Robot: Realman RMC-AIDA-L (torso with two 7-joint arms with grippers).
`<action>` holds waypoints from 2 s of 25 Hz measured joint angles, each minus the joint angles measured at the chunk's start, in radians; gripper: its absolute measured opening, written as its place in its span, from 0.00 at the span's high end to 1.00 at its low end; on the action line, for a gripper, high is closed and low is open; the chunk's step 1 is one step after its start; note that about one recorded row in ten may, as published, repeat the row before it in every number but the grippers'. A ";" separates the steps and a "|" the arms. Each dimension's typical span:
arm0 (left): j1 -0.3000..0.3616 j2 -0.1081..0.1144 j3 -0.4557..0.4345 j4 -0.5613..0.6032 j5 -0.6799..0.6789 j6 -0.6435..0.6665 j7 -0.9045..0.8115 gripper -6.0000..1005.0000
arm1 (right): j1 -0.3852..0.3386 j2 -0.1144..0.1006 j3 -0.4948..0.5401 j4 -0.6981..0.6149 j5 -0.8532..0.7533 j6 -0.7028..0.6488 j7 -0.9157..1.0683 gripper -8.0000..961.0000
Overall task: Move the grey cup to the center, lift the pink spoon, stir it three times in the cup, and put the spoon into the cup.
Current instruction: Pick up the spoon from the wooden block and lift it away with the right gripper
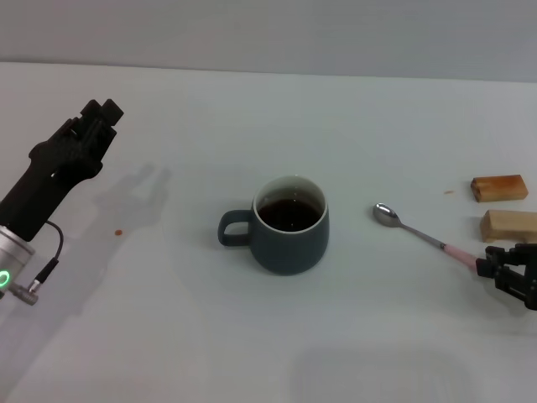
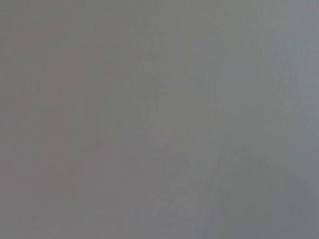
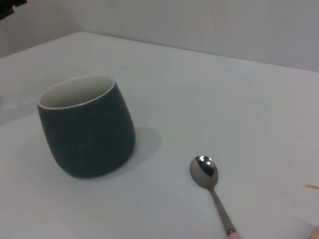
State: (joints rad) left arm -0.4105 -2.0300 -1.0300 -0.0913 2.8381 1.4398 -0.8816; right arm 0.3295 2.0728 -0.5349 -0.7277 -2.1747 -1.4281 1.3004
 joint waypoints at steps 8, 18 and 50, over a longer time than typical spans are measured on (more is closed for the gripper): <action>0.009 0.001 0.002 -0.001 0.000 0.004 0.001 0.68 | -0.002 0.001 0.001 -0.005 -0.005 0.009 0.004 0.78; 0.012 0.002 0.002 0.000 0.000 0.004 0.001 0.68 | 0.004 0.000 0.000 0.000 -0.032 0.035 0.006 0.75; 0.010 -0.001 0.004 0.000 0.001 0.004 0.004 0.68 | 0.015 0.001 -0.014 0.028 -0.033 0.089 -0.003 0.75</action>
State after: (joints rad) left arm -0.4006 -2.0310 -1.0263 -0.0916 2.8394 1.4434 -0.8774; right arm 0.3445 2.0738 -0.5491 -0.6994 -2.2074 -1.3390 1.2971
